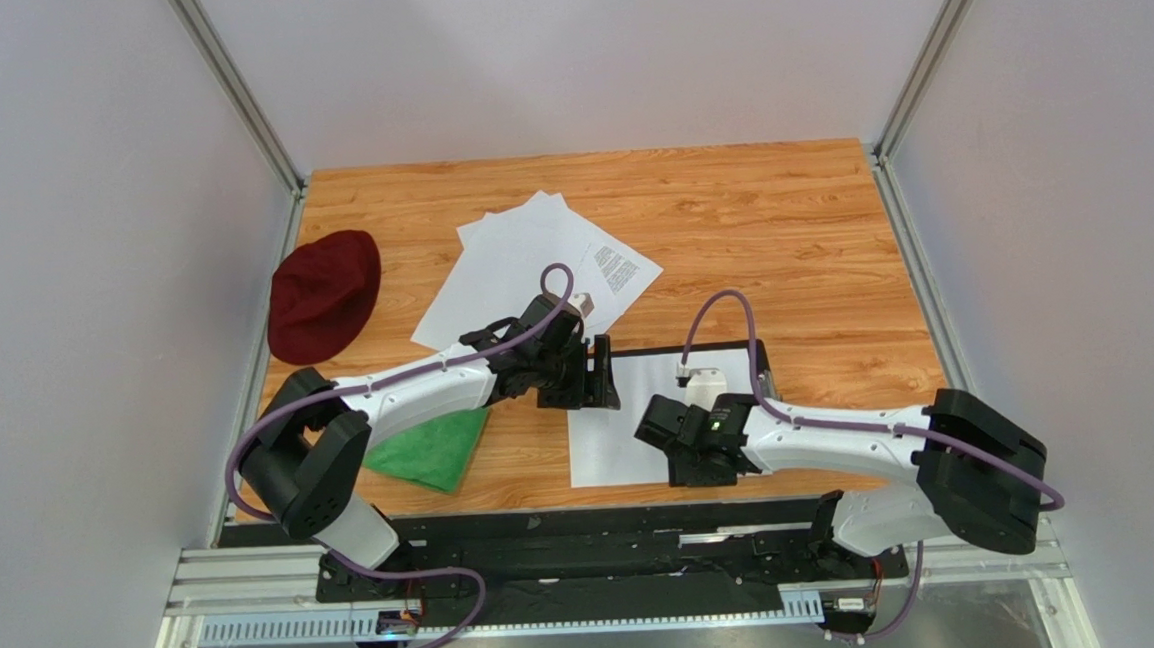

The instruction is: Put the files into the folder

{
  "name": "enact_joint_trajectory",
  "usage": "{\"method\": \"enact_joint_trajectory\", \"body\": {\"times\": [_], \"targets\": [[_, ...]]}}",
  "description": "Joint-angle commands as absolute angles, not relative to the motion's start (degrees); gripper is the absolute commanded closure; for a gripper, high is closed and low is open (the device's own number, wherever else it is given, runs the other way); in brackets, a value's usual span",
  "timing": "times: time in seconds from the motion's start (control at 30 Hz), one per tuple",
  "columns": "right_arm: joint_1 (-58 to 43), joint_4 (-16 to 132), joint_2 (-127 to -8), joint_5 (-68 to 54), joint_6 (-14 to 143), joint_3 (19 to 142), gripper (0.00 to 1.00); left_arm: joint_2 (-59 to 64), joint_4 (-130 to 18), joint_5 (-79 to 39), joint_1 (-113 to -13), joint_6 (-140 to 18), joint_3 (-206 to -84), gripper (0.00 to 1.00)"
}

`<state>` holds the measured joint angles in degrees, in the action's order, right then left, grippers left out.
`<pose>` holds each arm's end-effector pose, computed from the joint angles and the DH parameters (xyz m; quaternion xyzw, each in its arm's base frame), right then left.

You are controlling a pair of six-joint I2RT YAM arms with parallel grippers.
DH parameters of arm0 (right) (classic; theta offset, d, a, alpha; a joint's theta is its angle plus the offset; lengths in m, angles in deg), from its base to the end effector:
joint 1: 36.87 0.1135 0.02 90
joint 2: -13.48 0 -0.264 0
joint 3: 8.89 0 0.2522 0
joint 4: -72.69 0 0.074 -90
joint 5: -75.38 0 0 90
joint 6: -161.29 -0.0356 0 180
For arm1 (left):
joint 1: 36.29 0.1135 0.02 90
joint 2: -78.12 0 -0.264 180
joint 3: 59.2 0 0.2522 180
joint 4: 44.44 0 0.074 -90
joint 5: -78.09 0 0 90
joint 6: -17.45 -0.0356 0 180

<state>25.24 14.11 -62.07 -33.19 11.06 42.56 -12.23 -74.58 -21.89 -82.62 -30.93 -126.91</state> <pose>0.1027 0.1698 0.1593 -0.0059 0.9849 -0.0225 0.1714 0.2167 -0.2360 0.1936 0.0665 0.9422 -0.2801 0.1715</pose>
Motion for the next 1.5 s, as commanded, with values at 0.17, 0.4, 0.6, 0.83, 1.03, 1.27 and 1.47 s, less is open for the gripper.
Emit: {"method": "enact_joint_trajectory", "body": {"times": [0.17, 0.4, 0.6, 0.83, 1.03, 1.27, 1.47], "targets": [[23.69, 15.07, -63.51, -37.21, 10.73, 46.09, 0.52, -10.74, -74.98, -21.05, -82.79, -32.39, -129.12, 0.23], [22.81, 15.69, -64.22, -38.18, 11.78, 46.61, 0.52, -10.83, -74.98, -20.79, -82.79, -32.56, -129.39, 0.23], [22.46, 16.04, -64.66, -39.05, 13.19, 47.67, 0.51, -10.74, -75.51, -20.53, -82.79, -33.0, -129.91, 0.23], [27.02, 10.59, -63.0, -36.86, 11.53, 49.87, 0.48, -10.21, -75.51, -20.88, -82.79, -33.0, -129.91, 0.22], [29.66, 15.07, -62.9, -32.2, 7.05, 45.48, 0.46, -10.12, -75.34, -20.96, -82.79, -32.83, -129.91, 0.23], [28.96, 18.32, -66.23, -33.34, 7.3, 43.89, 0.45, -8.11, -76.21, -20.09, -82.79, -33.18, -129.39, 0.2], [27.29, 18.76, -66.85, -35.1, 8.8, 44.15, 0.44, -7.23, -76.48, -19.73, -82.79, -33.27, -129.12, 0.19]]}}
